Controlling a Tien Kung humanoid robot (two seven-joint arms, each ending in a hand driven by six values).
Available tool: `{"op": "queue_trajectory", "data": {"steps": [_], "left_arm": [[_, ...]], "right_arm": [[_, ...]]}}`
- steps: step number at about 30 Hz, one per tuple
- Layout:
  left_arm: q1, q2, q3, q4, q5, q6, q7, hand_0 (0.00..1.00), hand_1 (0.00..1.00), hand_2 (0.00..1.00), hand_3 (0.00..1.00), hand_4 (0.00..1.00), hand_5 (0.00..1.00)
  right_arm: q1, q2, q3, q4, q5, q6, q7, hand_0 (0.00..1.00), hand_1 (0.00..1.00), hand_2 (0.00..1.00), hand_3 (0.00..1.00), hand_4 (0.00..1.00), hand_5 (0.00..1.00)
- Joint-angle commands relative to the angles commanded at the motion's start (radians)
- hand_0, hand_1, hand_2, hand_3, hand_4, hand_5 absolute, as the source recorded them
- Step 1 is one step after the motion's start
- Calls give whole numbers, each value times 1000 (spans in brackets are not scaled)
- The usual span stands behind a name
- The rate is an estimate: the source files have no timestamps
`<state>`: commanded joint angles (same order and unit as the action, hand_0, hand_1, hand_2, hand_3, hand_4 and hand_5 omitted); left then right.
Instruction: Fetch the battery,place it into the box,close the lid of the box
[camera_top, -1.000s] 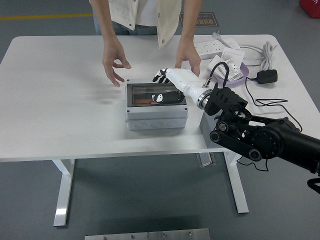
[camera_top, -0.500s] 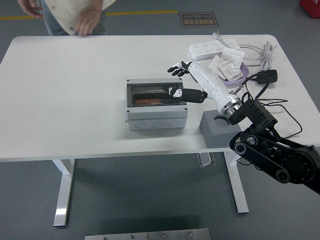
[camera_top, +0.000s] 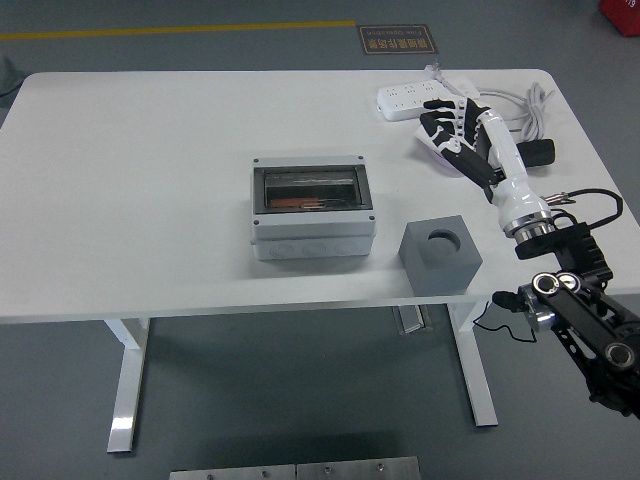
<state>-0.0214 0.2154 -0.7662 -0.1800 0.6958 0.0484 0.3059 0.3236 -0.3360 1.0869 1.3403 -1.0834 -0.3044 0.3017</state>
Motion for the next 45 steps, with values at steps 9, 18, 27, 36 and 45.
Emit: {"op": "queue_trajectory", "data": {"steps": [9,18,27,36,45], "left_arm": [[0,-4,0,0,-7,-1,-5,615,779,743,774,865,328],[2,-6,-1,0,-12,-2,-6,616,780,743,772,867,331],[1,-5,-1,0,-16,-1,-8,616,780,743,773,868,333],[2,-5,-1,0,-19,0,-8,616,781,743,772,869,337],[3,-5,-2,0,-19,0,-7,616,781,743,772,869,338]], "right_arm": [[-43,10,56,-64,106,5,-25,665,610,616,638,870,643],[-63,7,74,-65,61,20,-53,709,666,690,727,901,653],[-64,-5,84,-32,9,69,-96,665,650,668,727,914,637],[-68,-26,111,19,-19,94,-131,684,688,716,849,788,212],[-72,-29,134,24,9,94,-133,736,756,792,955,714,81]]}}
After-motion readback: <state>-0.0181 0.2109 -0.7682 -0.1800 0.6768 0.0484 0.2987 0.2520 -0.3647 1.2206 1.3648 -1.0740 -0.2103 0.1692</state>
